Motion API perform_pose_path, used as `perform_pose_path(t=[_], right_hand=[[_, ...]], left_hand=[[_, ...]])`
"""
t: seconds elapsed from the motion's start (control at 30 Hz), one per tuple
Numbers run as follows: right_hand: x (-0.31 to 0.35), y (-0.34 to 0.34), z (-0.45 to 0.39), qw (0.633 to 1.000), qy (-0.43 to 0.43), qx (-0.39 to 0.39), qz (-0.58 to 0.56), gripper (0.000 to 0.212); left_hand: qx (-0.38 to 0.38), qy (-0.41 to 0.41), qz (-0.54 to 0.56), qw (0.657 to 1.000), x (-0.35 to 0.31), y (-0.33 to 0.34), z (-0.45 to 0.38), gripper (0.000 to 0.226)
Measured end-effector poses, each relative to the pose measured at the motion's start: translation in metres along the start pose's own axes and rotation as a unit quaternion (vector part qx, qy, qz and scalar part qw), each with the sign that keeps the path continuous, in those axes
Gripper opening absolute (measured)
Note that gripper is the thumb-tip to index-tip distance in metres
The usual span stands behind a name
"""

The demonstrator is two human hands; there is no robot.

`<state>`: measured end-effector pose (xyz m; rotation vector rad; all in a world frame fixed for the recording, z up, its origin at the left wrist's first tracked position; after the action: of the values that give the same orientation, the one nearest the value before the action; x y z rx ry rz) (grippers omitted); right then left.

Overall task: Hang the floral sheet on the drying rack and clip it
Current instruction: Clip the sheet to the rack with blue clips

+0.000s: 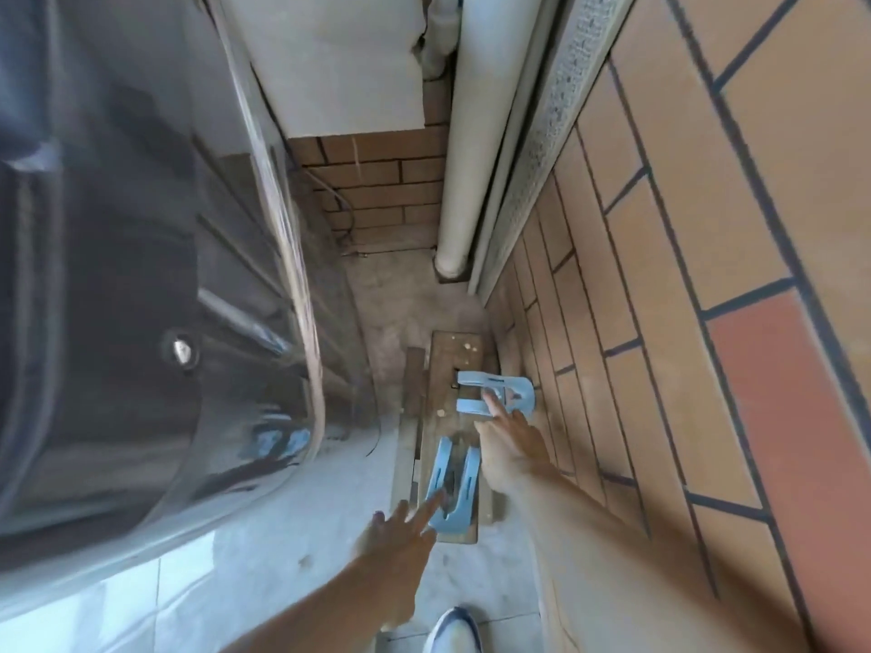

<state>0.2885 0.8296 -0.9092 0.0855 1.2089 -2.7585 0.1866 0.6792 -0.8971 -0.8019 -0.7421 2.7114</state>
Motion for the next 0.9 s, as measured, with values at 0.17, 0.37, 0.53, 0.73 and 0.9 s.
perform_pose_path(t=[0.17, 0.37, 0.53, 0.73, 0.9], right_hand=[[0.003, 0.009, -0.022, 0.999, -0.021, 0.021, 0.018, 0.062], [-0.012, -0.009, 0.014, 0.995, -0.017, -0.018, -0.097, 0.051], [-0.028, -0.057, 0.113, 0.984, 0.012, -0.019, -0.178, 0.040], [-0.019, -0.145, 0.276, 0.946, 0.019, 0.060, -0.317, 0.049], [-0.004, -0.222, 0.391, 0.934, 0.017, 0.034, -0.356, 0.067]], left_hand=[[-0.032, 0.023, 0.016, 0.999, -0.009, -0.012, -0.008, 0.085], [-0.155, -0.037, 0.153, 0.975, -0.013, -0.041, 0.038, 0.060], [-0.207, -0.064, 0.188, 0.958, -0.035, -0.067, 0.136, 0.065], [-0.217, -0.106, 0.212, 0.947, -0.084, -0.114, 0.282, 0.057], [-0.280, -0.158, 0.222, 0.921, -0.116, -0.153, 0.402, 0.049]])
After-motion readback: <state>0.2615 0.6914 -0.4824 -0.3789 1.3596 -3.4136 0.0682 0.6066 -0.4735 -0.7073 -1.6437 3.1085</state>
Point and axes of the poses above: each hand's wrist, its own z-axis away from the middle knuckle, its own y-axis out of the palm, x = y × z, the point moved 6 cm from there along -z, towards the middle knuckle, and after that the axes turned 15 degrees about y, right-handed, at the moved point
